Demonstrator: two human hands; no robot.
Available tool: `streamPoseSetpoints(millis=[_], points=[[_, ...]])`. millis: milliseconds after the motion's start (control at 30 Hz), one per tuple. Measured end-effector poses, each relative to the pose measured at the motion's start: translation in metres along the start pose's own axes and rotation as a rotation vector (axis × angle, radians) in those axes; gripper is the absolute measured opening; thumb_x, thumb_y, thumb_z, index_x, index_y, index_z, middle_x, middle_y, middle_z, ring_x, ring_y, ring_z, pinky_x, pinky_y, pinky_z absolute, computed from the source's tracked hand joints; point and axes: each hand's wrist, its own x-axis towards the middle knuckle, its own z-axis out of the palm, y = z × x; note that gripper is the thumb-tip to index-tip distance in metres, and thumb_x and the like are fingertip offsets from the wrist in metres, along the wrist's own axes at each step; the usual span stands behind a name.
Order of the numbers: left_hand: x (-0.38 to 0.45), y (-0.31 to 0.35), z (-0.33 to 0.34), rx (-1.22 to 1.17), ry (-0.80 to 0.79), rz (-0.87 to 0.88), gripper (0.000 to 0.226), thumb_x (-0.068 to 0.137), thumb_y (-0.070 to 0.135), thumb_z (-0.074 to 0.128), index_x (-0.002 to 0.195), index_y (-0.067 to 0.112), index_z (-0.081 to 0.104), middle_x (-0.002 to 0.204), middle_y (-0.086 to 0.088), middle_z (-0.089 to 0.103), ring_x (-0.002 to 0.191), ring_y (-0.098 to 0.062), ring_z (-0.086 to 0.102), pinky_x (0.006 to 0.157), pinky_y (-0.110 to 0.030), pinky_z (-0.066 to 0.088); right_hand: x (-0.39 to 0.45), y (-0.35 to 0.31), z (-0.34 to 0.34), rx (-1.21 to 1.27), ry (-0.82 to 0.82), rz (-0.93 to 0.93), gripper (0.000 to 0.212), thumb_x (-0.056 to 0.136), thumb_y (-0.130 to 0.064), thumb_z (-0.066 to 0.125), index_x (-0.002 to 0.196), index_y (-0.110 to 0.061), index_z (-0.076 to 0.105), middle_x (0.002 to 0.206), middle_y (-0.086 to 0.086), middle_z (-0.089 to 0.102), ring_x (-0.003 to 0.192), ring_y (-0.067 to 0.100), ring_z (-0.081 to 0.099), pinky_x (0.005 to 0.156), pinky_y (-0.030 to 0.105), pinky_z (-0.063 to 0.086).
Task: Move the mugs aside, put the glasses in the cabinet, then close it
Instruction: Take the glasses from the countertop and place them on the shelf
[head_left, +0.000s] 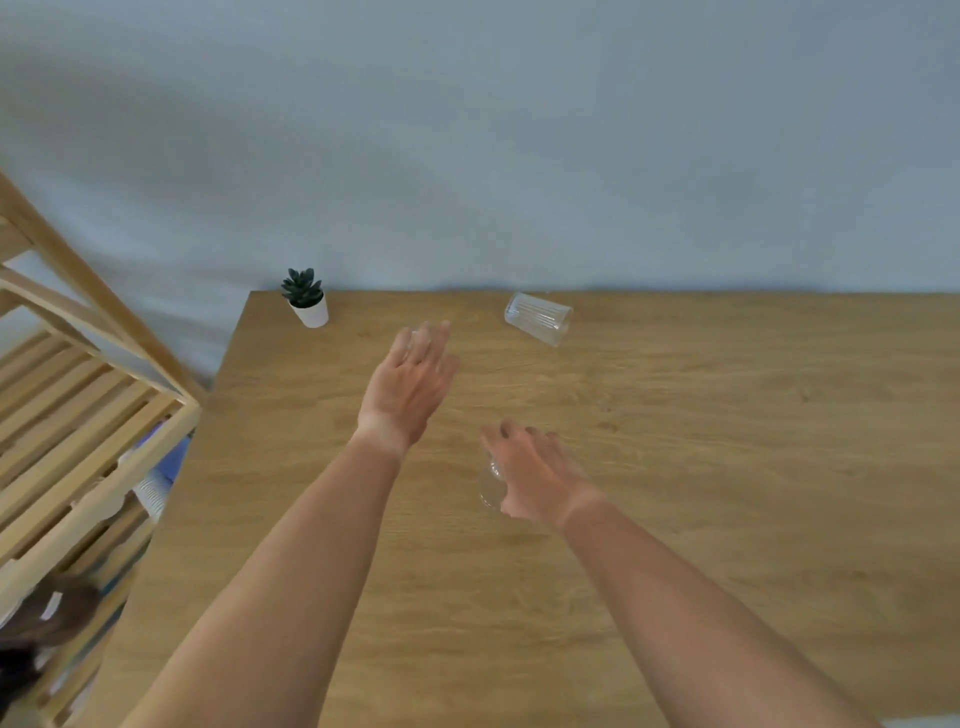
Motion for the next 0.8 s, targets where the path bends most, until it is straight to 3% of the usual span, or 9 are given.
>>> streamPoseSetpoints(millis=[167, 300, 400, 500, 600, 667, 800], points=[[0.043, 0.005, -0.002, 0.254, -0.106, 0.177, 0.061, 0.095, 0.019, 0.054, 0.148, 0.008, 0.026, 0.161, -0.020, 0.009, 0.148, -0.036, 0.012, 0.119, -0.047, 0.014, 0.022, -0.009, -0.010, -0.157, -0.042, 0.030, 0.059, 0.077, -0.009, 0.075, 0.129, -0.015, 0.048, 0.114, 0.011, 0.058, 0.103, 0.032, 0.063, 0.086, 0.044, 0.053], [0.061, 0.008, 0.007, 0.311, -0.206, 0.162, 0.045, 0.098, 0.023, 0.050, 0.141, 0.013, 0.042, 0.147, -0.016, 0.039, 0.139, -0.034, 0.034, 0.114, -0.045, 0.026, 0.035, -0.011, -0.017, -0.240, -0.066, 0.046, 0.047, 0.085, -0.009, 0.066, 0.130, -0.012, 0.052, 0.120, 0.013, 0.058, 0.109, 0.034, 0.062, 0.088, 0.042, 0.053], [0.068, 0.005, 0.020, 0.326, -0.245, 0.156, 0.042, 0.098, 0.020, 0.049, 0.139, 0.012, 0.047, 0.142, -0.015, 0.047, 0.134, -0.035, 0.041, 0.111, -0.047, 0.031, 0.041, -0.012, -0.019, -0.286, -0.066, 0.051, 0.042, 0.090, -0.005, 0.054, 0.132, -0.009, 0.050, 0.123, 0.014, 0.057, 0.113, 0.036, 0.060, 0.092, 0.042, 0.051], [0.068, 0.001, 0.029, 0.386, -0.271, 0.184, 0.045, 0.093, 0.021, 0.061, 0.136, 0.015, 0.051, 0.137, -0.012, 0.054, 0.130, -0.035, 0.045, 0.107, -0.049, 0.034, 0.045, -0.012, -0.023, -0.305, -0.076, 0.055, 0.042, 0.092, -0.004, 0.052, 0.133, -0.008, 0.049, 0.125, 0.015, 0.056, 0.116, 0.036, 0.059, 0.093, 0.042, 0.050], [0.065, -0.004, 0.030, 0.499, -0.345, 0.177, 0.068, 0.071, 0.012, 0.084, 0.131, 0.014, 0.054, 0.130, -0.009, 0.059, 0.123, -0.034, 0.048, 0.100, -0.046, 0.039, 0.048, -0.012, -0.023, -0.295, -0.085, 0.070, 0.045, 0.091, -0.002, 0.053, 0.135, -0.007, 0.047, 0.129, 0.016, 0.052, 0.118, 0.035, 0.058, 0.096, 0.041, 0.049], [0.063, -0.006, 0.033, 0.538, -0.375, 0.162, 0.072, 0.064, 0.006, 0.087, 0.128, 0.014, 0.055, 0.124, -0.009, 0.061, 0.118, -0.033, 0.051, 0.094, -0.044, 0.041, 0.050, -0.012, -0.023, -0.293, -0.097, 0.086, 0.046, 0.090, 0.001, 0.052, 0.136, -0.006, 0.046, 0.132, 0.018, 0.048, 0.118, 0.035, 0.057, 0.100, 0.042, 0.049], [0.056, -0.013, 0.040, 0.494, -0.295, 0.129, 0.046, 0.084, 0.014, 0.071, 0.127, 0.014, 0.057, 0.121, -0.009, 0.061, 0.114, -0.031, 0.053, 0.090, -0.043, 0.041, 0.049, -0.016, -0.027, -0.365, -0.058, 0.080, 0.043, 0.087, -0.003, 0.057, 0.130, -0.009, 0.052, 0.122, 0.015, 0.054, 0.111, 0.032, 0.058, 0.097, 0.043, 0.046]])
